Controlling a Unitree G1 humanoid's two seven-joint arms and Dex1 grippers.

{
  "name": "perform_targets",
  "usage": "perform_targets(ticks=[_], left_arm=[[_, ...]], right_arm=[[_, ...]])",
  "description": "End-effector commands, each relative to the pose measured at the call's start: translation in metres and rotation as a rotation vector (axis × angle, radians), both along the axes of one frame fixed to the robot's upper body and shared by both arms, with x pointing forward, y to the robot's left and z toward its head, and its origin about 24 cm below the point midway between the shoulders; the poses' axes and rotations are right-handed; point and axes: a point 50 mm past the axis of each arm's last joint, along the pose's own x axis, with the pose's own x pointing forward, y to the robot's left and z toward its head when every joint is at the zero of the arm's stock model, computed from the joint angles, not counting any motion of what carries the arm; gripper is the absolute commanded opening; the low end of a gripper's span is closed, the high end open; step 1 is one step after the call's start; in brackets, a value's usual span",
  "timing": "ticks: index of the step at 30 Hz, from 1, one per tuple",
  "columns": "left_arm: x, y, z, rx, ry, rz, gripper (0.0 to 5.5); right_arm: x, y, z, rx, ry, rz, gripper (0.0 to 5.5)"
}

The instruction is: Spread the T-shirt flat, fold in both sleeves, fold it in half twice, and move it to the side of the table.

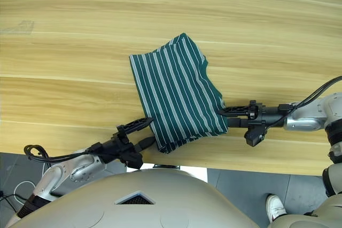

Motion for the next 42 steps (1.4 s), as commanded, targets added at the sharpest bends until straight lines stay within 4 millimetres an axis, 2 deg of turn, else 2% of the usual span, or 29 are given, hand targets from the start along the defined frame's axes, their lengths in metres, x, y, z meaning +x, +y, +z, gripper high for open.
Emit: perform_targets(ticks=[1, 3, 4, 12, 16, 20, 32, 36, 42], left_arm=[[-0.037, -0.005, -0.02, 0.103, 0.145, -0.158, 4.33], [-0.039, -0.004, -0.021, 0.112, 0.151, -0.169, 4.33], [-0.04, -0.003, -0.021, 0.116, 0.152, -0.177, 4.36], [-0.042, -0.001, -0.024, 0.139, 0.167, -0.201, 2.8], [-0.041, -0.001, -0.026, 0.143, 0.163, -0.185, 2.11], [-0.041, -0.003, -0.026, 0.14, 0.162, -0.183, 1.52], [-0.043, -0.008, -0.028, 0.143, 0.162, -0.212, 0.32], [-0.044, -0.009, -0.03, 0.155, 0.17, -0.225, 0.02], [-0.042, -0.005, -0.031, 0.166, 0.182, -0.214, 0.02]], right_arm=[[0.005, 0.003, -0.003, -0.03, 0.011, 0.007, 2.5], [0.004, 0.003, -0.005, -0.039, 0.024, 0.007, 2.5], [0.004, 0.003, -0.006, -0.04, 0.03, 0.006, 2.31], [0.004, 0.004, -0.008, -0.031, 0.044, -0.009, 0.65], [0.003, 0.005, -0.009, -0.018, 0.046, -0.018, 0.0], [0.003, 0.007, -0.01, -0.008, 0.047, -0.023, 0.0], [0.004, 0.014, -0.012, 0.031, 0.054, -0.032, 0.0], [0.004, 0.015, -0.012, 0.035, 0.057, -0.033, 0.0], [0.007, 0.017, -0.013, 0.068, 0.072, -0.068, 0.0]])
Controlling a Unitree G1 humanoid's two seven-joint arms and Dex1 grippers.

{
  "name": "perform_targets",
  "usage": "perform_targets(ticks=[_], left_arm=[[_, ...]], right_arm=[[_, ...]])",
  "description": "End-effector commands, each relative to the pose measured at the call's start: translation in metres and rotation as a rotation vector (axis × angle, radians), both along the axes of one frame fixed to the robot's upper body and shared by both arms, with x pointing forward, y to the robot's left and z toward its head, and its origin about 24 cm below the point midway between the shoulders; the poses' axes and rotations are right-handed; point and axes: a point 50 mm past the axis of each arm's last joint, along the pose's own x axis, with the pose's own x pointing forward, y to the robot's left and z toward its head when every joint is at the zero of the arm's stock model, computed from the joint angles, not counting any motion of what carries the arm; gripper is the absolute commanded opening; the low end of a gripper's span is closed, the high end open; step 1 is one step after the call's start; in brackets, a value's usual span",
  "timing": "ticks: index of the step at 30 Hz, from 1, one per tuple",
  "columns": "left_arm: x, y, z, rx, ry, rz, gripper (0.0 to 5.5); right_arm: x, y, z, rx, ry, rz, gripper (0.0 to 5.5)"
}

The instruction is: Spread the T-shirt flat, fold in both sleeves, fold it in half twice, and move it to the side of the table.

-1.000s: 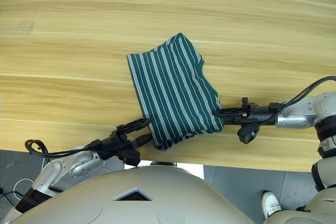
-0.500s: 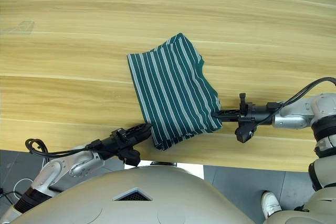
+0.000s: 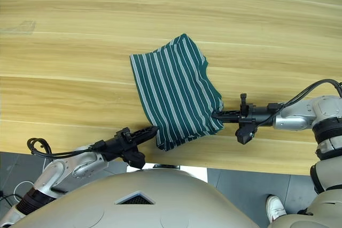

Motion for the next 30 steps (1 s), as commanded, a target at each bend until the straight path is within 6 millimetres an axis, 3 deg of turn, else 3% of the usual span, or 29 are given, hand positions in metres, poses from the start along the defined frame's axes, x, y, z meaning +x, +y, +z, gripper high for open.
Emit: perform_targets(ticks=[1, 4, 7, 11, 15, 19, 25, 27, 30], left_arm=[[-0.045, 0.0, -0.031, 0.149, 0.215, -0.147, 0.02], [-0.038, 0.013, -0.028, 0.161, 0.281, -0.067, 0.02], [-0.019, 0.039, -0.017, 0.186, 0.323, 0.075, 0.02], [-0.002, 0.065, 0.018, 0.082, 0.435, 0.242, 0.02], [0.004, 0.074, 0.044, -0.014, 0.502, 0.284, 0.02], [0.01, 0.08, 0.056, -0.078, 0.522, 0.304, 0.02], [0.025, 0.092, 0.069, -0.239, 0.594, 0.342, 0.02], [0.02, 0.088, 0.072, -0.272, 0.641, 0.305, 0.02], [0.001, 0.094, 0.077, -0.19, 0.677, 0.288, 0.02]], right_arm=[[0.004, 0.002, -0.002, 0.04, 0.022, -0.062, 0.0], [0.006, 0.004, -0.006, 0.102, 0.089, -0.155, 0.0], [0.005, 0.007, -0.012, 0.127, 0.197, -0.301, 0.0], [0.004, 0.016, -0.012, 0.144, 0.358, -0.404, 0.0], [-0.005, 0.029, -0.004, 0.098, 0.557, -0.401, 0.0], [-0.007, 0.027, 0.0, -0.022, 0.694, -0.435, 0.0], [-0.012, 0.051, 0.046, 0.148, 1.044, -0.423, 0.0], [-0.014, 0.061, 0.065, 0.234, 1.111, -0.377, 0.0], [-0.018, 0.062, 0.081, 0.282, 1.151, -0.357, 0.0]])
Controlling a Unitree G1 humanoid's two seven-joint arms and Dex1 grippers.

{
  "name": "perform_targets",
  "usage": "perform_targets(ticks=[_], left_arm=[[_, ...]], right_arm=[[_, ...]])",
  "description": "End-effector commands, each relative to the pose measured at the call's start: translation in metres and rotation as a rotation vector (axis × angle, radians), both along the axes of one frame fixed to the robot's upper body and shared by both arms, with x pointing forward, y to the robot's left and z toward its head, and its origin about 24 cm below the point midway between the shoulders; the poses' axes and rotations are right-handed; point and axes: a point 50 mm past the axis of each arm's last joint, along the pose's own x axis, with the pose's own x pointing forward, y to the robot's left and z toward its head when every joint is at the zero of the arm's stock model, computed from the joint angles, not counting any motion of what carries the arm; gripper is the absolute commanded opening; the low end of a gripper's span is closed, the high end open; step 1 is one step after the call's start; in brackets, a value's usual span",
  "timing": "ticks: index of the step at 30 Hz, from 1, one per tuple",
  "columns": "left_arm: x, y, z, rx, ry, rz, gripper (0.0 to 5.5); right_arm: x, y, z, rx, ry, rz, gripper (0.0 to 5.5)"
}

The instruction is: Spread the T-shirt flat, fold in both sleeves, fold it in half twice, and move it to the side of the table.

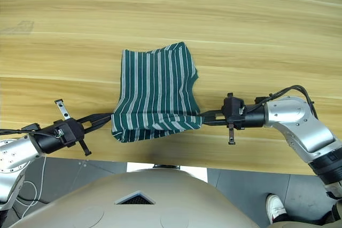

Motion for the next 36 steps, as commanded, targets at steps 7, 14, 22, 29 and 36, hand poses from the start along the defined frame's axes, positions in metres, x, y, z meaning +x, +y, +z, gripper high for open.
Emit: perform_targets(ticks=[7, 14, 22, 29, 36], left_arm=[[-0.056, 0.008, 0.017, 0.172, 0.126, -0.132, 0.02], [-0.05, 0.009, 0.023, 0.073, 0.127, -0.092, 0.02], [0.032, -0.001, -0.007, 0.078, -0.027, 0.133, 0.02], [0.063, -0.025, -0.029, 0.028, 0.005, 0.128, 0.02], [0.085, -0.004, -0.061, 0.049, 0.061, 0.305, 0.02]], right_arm=[[-0.021, -0.004, 0.022, 0.042, 0.015, -0.05, 0.0], [-0.027, -0.003, 0.018, 0.05, -0.003, -0.098, 0.0], [0.038, 0.016, -0.011, -0.085, -0.191, -0.378, 0.0], [0.073, 0.03, -0.031, -0.134, -0.194, -0.464, 0.0], [0.083, 0.028, -0.056, -0.181, -0.165, -0.517, 0.0]])
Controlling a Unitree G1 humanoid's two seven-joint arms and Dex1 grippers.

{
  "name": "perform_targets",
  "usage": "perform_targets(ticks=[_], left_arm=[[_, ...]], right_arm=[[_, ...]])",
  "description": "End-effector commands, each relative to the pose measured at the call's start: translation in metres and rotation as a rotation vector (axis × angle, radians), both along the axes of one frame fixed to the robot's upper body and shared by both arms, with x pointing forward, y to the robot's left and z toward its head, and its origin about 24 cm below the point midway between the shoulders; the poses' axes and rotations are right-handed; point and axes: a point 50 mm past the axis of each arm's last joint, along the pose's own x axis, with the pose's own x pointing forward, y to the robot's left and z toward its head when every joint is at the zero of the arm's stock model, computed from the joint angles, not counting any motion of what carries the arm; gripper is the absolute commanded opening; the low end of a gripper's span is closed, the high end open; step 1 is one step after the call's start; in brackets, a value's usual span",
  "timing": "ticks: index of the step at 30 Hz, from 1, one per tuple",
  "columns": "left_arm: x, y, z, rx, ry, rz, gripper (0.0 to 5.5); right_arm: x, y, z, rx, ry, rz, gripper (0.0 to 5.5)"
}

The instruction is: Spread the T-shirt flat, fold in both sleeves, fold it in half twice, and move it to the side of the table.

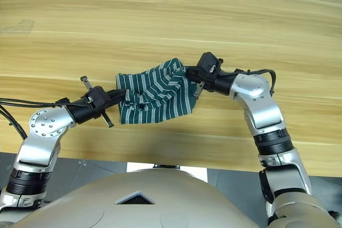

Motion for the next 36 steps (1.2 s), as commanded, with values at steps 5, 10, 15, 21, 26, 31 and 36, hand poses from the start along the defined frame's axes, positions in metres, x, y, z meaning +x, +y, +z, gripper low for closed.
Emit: perform_targets(ticks=[5, 10, 15, 21, 26, 31, 36], left_arm=[[0.012, 0.024, -0.01, -0.09, -0.014, 0.195, 0.34], [0.006, 0.02, -0.013, -0.215, -0.007, 0.238, 1.27], [0.006, 0.005, -0.018, -0.364, -0.018, 0.296, 1.98], [0.029, 0.037, 0.003, -0.496, -0.234, 0.778, 2.99], [0.031, 0.027, 0.012, -0.58, -0.284, 0.817, 3.8], [0.029, 0.037, 0.017, -0.577, -0.336, 0.871, 4.47], [0.033, 0.045, 0.022, -0.582, -0.372, 0.895, 4.47]], right_arm=[[0.015, -0.01, -0.011, 0.032, -0.03, -0.111, 0.75], [0.029, -0.005, -0.007, 0.158, -0.103, -0.231, 1.53], [0.026, -0.002, -0.019, 0.199, -0.137, -0.306, 1.53], [0.004, 0.005, 0.003, 0.449, -0.135, -0.116, 1.53], [-0.012, 0.013, 0.016, 0.57, -0.124, 0.001, 1.53], [-0.028, 0.028, 0.015, 0.439, -0.155, 0.196, 1.53], [-0.017, 0.066, 0.016, 0.099, -0.482, 0.4, 1.53]])
